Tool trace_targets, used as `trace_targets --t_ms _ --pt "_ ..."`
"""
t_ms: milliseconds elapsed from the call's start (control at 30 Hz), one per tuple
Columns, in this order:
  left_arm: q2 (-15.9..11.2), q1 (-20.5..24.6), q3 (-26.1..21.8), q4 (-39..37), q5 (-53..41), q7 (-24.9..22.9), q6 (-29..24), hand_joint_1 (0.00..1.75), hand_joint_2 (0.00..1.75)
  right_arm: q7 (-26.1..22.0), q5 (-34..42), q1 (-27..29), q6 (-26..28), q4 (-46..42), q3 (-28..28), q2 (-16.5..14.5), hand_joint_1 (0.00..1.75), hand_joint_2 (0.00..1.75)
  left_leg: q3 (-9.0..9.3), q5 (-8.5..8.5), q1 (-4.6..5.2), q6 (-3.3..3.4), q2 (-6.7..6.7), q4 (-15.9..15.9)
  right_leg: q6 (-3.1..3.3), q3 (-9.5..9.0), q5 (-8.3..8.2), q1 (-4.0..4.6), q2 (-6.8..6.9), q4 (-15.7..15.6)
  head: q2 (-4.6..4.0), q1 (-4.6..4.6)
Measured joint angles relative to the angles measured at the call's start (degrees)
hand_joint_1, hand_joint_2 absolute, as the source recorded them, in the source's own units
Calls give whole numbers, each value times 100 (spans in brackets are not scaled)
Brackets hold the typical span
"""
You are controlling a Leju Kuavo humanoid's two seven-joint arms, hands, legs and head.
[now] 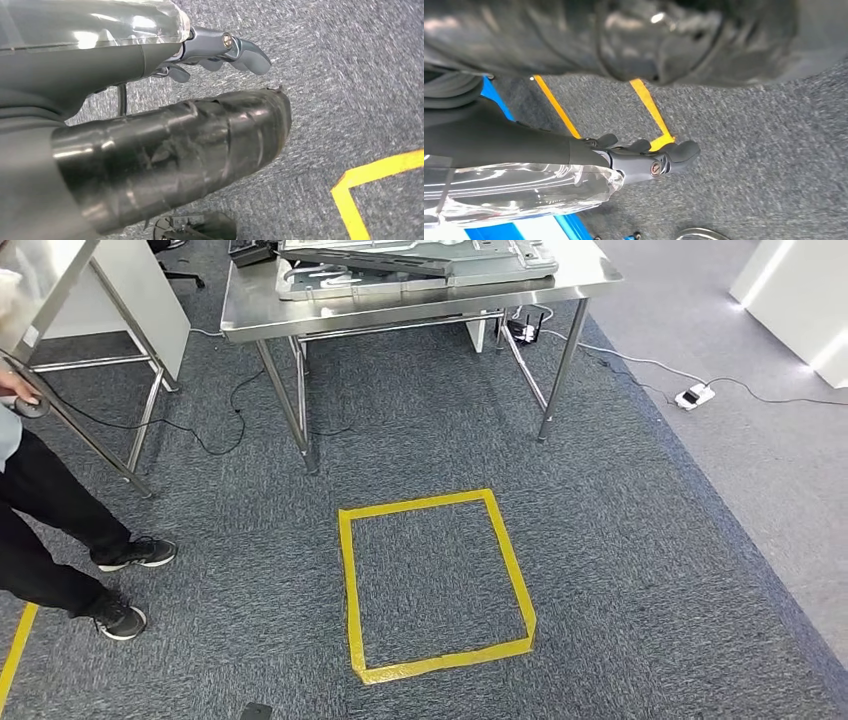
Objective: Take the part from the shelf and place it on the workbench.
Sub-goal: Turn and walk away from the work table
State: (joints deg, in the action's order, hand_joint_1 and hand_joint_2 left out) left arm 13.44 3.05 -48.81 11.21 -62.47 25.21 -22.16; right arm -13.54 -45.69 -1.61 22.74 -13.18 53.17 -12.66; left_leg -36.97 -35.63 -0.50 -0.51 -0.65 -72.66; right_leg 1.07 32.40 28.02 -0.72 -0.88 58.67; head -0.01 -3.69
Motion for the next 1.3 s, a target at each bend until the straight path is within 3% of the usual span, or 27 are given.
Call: trace_targets --t_ms 100,167,233,300,367,433,467,500,533,600,667,767,833,933,967,1000,1033,1067,1100,1167,1200,1267,1300 --pt "-1 -2 -1 0 0 -2 9 0 0 23 -11 -1 1 0 1 -10 0 0 446 552 1 50 101 990 -20 -11 3 5 -105 12 -1 -1" --pt "-2 1 -1 0 -1 -4 15 0 0 27 -20 -3 1 0 0 -16 0 0 620 670 18 95 200 1405 -75 5 -6 7 -156 16 0 -2" --pt "-1 2 -1 0 -1 -5 19 0 0 32 -28 5 1 0 1 -20 0 0 631 680 33 150 201 1457 -154 20 -34 2 -195 -2 0 -2" --pt "3 3 -3 0 1 -3 21 0 0 39 -43 16 1 0 1 -21 0 0 646 731 16 229 150 1513 -214 52 26 -4 -143 73 -1 -5" --pt "5 4 -7 0 3 -1 21 0 0 43 -66 16 1 0 0 -21 0 0 646 768 4 298 85 1558 -245 252 319 -8 -29 521 0 -8" --pt "4 -3 -12 0 7 -1 21 0 0 43 -86 13 2 0 -1 -21 0 0 629 767 19 323 17 1556 -266 596 676 -9 22 1252 1 -9" --pt "5 -6 -16 0 8 -1 21 0 0 43 -92 14 2 0 -1 -21 0 0 624 765 26 326 -19 1552 -272 707 749 -11 28 1501 1 -9" --pt "5 -6 -19 0 9 -1 21 0 0 43 -95 18 2 0 -1 -21 0 0 623 764 32 327 -49 1549 -272 721 711 -11 36 1554 1 -9" --pt "6 -5 -21 0 9 -1 21 0 0 43 -95 22 1 0 -2 -21 0 0 627 761 36 323 -74 1545 -261 613 567 -9 50 1366 1 -9" --pt "8 -1 -25 0 9 1 21 0 0 43 -97 25 -1 0 -3 -20 0 0 642 746 48 302 -119 1531 -207 194 209 14 162 581 0 -9" --pt "14 3 -29 0 9 2 21 0 0 38 -105 14 -15 0 -7 -21 0 0 649 725 71 262 -165 1512 -150 -73 45 58 259 34 -1 -7" --pt "27 14 -32 0 9 2 21 0 0 32 -111 5 -46 0 -21 -24 0 0 658 707 80 192 -222 1508 -93 -91 18 67 204 -66 1 -7" --pt "33 21 -33 0 8 7 21 0 0 30 -111 2 -64 0 -27 -27 0 0 598 560 69 129 -142 1340 -32 -103 -22 24 158 -116 1 -4" --pt "33 16 -33 0 6 11 19 0 0 27 -115 -7 -98 0 -31 -28 0 0 162 3 27 53 -4 335 14 -87 -48 5 81 -133 1 1" --pt "33 11 -33 0 6 11 19 0 0 27 -116 -6 -104 0 -32 -28 0 0 18 -103 14 35 4 18 15 -81 -49 4 42 -127 0 1" --pt "33 7 -33 0 5 10 19 0 0 27 -117 -4 -105 1 -32 -28 0 0 -44 -93 2 21 6 -111 14 -77 -49 1 1 -120 1 1" --pt "32 5 -33 0 4 9 19 0 0 28 -117 -2 -104 1 -32 -31 0 0 -15 15 -10 13 8 -45 11 -77 -48 -3 -47 -111 1 1" --pt "31 4 -34 0 3 8 19 0 0 29 -117 -4 -104 2 -32 -34 0 0 134 226 -24 11 35 271 2 -79 -44 -8 -104 -98 0 1" --pt "30 3 -36 0 2 7 19 0 0 32 -117 -7 -104 2 -32 -39 0 0 323 426 -41 19 139 687 -14 -75 -38 -16 -160 -81 0 1" --pt "26 1 -37 0 1 3 18 0 0 41 -117 -22 -103 2 -32 -45 0 0 613 655 -58 46 372 1340 -80 -37 -30 -17 -269 -32 0 0" --pt "25 1 -37 0 -1 1 18 0 0 47 -116 -25 -102 2 -31 -45 0 0 656 658 -54 64 443 1446 -120 -10 -36 -20 -315 -20 1 -1" --pt "27 6 -38 0 -7 -1 19 0 0 60 -115 -19 -100 3 -30 -47 0 0 664 672 -43 120 372 1472 -204 22 -67 -28 -412 -33 1 -1" --pt "31 10 -39 0 -10 -1 19 0 0 68 -115 -12 -99 4 -30 -48 0 0 677 693 -48 159 314 1499 -235 38 -55 -33 -398 -12 1 -2"
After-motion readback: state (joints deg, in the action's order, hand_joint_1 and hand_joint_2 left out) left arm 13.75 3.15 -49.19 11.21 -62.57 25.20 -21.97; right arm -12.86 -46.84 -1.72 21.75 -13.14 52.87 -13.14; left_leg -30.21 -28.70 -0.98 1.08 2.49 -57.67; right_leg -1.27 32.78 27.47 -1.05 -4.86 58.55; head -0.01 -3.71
